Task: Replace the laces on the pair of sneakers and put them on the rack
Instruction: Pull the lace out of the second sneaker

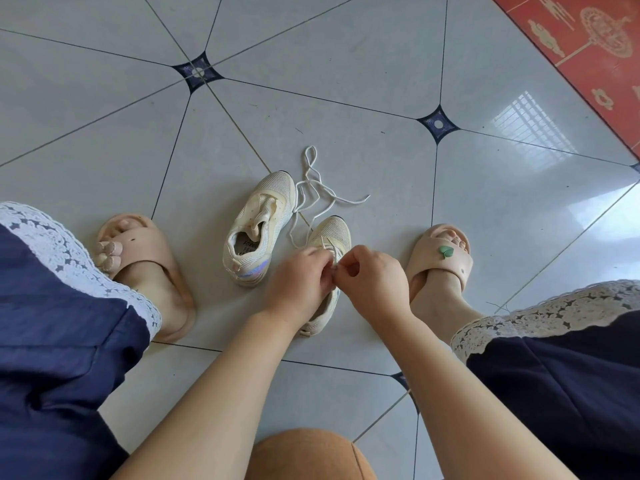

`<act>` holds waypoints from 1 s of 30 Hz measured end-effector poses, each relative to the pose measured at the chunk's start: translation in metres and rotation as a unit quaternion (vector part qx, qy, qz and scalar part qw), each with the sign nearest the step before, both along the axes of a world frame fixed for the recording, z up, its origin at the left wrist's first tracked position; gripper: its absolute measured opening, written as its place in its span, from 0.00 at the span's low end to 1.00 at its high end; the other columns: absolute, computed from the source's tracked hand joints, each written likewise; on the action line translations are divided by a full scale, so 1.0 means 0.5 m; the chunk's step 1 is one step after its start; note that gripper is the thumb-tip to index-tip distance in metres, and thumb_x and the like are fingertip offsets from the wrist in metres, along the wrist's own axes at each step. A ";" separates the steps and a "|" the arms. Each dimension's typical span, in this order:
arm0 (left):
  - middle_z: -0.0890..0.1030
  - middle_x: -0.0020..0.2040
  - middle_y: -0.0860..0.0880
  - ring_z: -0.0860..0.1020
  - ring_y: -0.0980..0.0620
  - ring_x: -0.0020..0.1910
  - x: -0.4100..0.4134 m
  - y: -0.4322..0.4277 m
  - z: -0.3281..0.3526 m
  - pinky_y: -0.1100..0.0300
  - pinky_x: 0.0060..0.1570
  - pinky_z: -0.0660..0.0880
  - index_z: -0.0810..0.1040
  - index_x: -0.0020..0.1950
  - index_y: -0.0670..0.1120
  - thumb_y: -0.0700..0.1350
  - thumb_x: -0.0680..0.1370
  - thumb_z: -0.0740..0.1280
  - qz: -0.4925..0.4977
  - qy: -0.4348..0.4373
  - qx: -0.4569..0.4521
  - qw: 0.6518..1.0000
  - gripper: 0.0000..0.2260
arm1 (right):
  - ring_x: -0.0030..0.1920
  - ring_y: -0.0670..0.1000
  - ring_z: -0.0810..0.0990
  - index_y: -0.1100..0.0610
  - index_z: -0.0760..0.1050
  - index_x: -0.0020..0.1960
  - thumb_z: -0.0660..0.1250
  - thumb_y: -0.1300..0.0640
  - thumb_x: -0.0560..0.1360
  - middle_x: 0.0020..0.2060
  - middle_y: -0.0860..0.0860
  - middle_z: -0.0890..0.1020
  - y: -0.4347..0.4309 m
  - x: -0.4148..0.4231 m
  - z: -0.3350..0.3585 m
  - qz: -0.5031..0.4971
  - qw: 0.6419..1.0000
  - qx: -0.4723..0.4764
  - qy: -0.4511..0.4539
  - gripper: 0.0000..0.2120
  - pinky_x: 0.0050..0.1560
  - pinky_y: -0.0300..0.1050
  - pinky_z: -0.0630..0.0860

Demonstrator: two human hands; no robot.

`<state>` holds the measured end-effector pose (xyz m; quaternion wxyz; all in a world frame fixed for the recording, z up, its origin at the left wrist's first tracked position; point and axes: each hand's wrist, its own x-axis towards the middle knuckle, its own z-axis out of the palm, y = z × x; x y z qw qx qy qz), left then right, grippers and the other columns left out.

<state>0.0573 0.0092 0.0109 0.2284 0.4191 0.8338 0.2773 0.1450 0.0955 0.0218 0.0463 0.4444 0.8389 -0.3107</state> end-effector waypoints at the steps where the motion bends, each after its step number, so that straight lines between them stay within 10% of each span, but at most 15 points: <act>1: 0.75 0.39 0.46 0.71 0.47 0.38 0.003 -0.002 -0.002 0.59 0.34 0.59 0.75 0.42 0.40 0.39 0.74 0.64 0.017 -0.012 0.011 1.000 0.03 | 0.37 0.49 0.77 0.49 0.72 0.37 0.67 0.53 0.69 0.34 0.46 0.80 -0.003 -0.001 -0.001 -0.026 0.999 -0.022 0.017 0.04 0.35 0.41 0.69; 7: 0.75 0.34 0.51 0.73 0.49 0.35 0.027 -0.008 -0.020 0.57 0.36 0.68 0.75 0.37 0.43 0.37 0.71 0.67 0.143 -0.100 0.045 0.984 0.04 | 0.26 0.44 0.68 0.52 0.75 0.27 0.65 0.60 0.66 0.22 0.44 0.74 -0.021 -0.002 -0.005 -0.208 0.945 -0.229 0.107 0.10 0.27 0.32 0.64; 11: 0.76 0.29 0.55 0.74 0.59 0.31 0.035 -0.007 -0.021 0.64 0.38 0.70 0.73 0.33 0.51 0.37 0.70 0.66 0.259 -0.241 0.057 0.934 0.10 | 0.27 0.46 0.67 0.57 0.75 0.29 0.63 0.66 0.68 0.23 0.49 0.73 -0.027 -0.004 -0.012 -0.323 0.838 -0.393 0.196 0.11 0.33 0.37 0.66; 20: 0.79 0.42 0.50 0.74 0.52 0.38 0.004 -0.002 0.001 0.66 0.37 0.64 0.78 0.46 0.44 0.40 0.72 0.67 0.088 -0.078 0.004 0.993 0.04 | 0.32 0.42 0.76 0.49 0.76 0.33 0.68 0.55 0.68 0.28 0.43 0.80 -0.004 0.002 0.000 -0.110 0.984 -0.125 0.066 0.06 0.33 0.31 0.69; 25: 0.79 0.46 0.46 0.76 0.45 0.45 -0.001 0.001 0.009 0.57 0.39 0.66 0.77 0.47 0.44 0.43 0.75 0.62 0.013 0.014 -0.057 0.998 0.05 | 0.39 0.51 0.77 0.51 0.79 0.41 0.66 0.53 0.70 0.38 0.48 0.81 -0.010 0.002 0.005 0.026 0.999 0.017 0.012 0.04 0.35 0.42 0.68; 30: 0.82 0.41 0.48 0.78 0.48 0.41 0.010 -0.006 -0.003 0.57 0.42 0.71 0.80 0.46 0.44 0.39 0.73 0.65 0.111 -0.088 -0.003 0.990 0.05 | 0.36 0.49 0.77 0.51 0.78 0.37 0.66 0.54 0.70 0.34 0.48 0.81 -0.017 0.004 -0.004 -0.011 0.999 -0.026 0.044 0.04 0.37 0.43 0.72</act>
